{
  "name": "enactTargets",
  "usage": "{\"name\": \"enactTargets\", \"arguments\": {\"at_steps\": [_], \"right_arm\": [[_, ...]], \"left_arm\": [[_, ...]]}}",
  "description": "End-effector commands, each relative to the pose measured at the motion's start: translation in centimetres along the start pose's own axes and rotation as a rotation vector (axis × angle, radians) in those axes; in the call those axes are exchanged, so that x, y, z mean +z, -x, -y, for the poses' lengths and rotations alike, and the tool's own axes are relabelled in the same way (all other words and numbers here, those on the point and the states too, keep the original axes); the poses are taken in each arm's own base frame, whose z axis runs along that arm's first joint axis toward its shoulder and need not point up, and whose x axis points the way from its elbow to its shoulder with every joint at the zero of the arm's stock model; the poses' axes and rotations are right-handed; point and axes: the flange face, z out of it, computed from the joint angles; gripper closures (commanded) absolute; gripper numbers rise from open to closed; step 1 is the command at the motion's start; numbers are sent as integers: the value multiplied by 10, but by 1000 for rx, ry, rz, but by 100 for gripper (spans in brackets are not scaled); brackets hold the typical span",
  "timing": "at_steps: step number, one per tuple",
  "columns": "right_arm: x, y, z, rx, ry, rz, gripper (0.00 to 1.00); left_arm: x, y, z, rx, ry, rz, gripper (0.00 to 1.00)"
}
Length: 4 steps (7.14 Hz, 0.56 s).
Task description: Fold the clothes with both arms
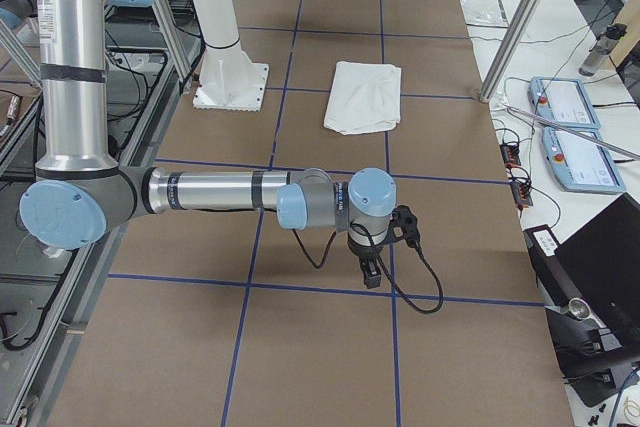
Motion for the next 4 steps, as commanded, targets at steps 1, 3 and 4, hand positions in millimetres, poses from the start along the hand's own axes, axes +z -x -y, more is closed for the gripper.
{"name": "enactTargets", "arguments": {"at_steps": [1, 3, 4], "right_arm": [[-2, 2, 1, -4, -5, 0, 0], [-6, 6, 2, -18, -13, -3, 0], [-6, 6, 1, -20, -12, -3, 0]], "left_arm": [[0, 1, -2, -4, 2, 1, 0], [3, 5, -5, -15, 10, 4, 0], [1, 6, -6, -20, 10, 6, 0]]}}
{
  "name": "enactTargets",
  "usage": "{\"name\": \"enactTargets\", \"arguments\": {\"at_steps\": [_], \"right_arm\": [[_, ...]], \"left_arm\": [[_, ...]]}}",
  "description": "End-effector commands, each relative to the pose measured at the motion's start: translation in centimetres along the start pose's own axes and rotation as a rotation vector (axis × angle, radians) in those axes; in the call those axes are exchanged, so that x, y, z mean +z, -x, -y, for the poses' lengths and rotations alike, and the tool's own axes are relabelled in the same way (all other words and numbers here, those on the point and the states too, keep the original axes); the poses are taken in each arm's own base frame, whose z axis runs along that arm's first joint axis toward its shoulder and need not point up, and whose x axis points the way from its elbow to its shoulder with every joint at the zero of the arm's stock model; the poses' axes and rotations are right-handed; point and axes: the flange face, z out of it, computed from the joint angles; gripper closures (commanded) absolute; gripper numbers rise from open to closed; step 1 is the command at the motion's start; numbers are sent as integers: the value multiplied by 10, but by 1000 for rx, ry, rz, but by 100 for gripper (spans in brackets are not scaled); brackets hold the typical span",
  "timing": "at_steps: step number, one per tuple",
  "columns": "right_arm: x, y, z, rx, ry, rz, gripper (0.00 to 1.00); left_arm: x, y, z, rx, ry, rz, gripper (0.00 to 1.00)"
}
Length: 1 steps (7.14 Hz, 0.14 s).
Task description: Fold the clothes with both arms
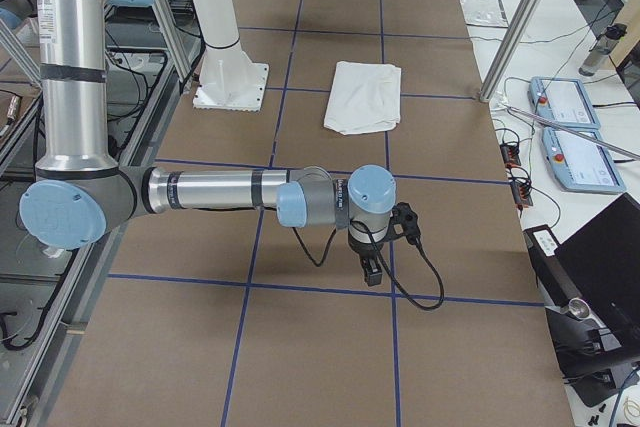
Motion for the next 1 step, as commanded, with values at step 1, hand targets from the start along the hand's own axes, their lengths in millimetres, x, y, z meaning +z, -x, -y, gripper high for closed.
{"name": "enactTargets", "arguments": {"at_steps": [1], "right_arm": [[-2, 1, 1, -8, -3, -6, 0]], "left_arm": [[-1, 2, -1, -7, 2, 2, 0]]}}
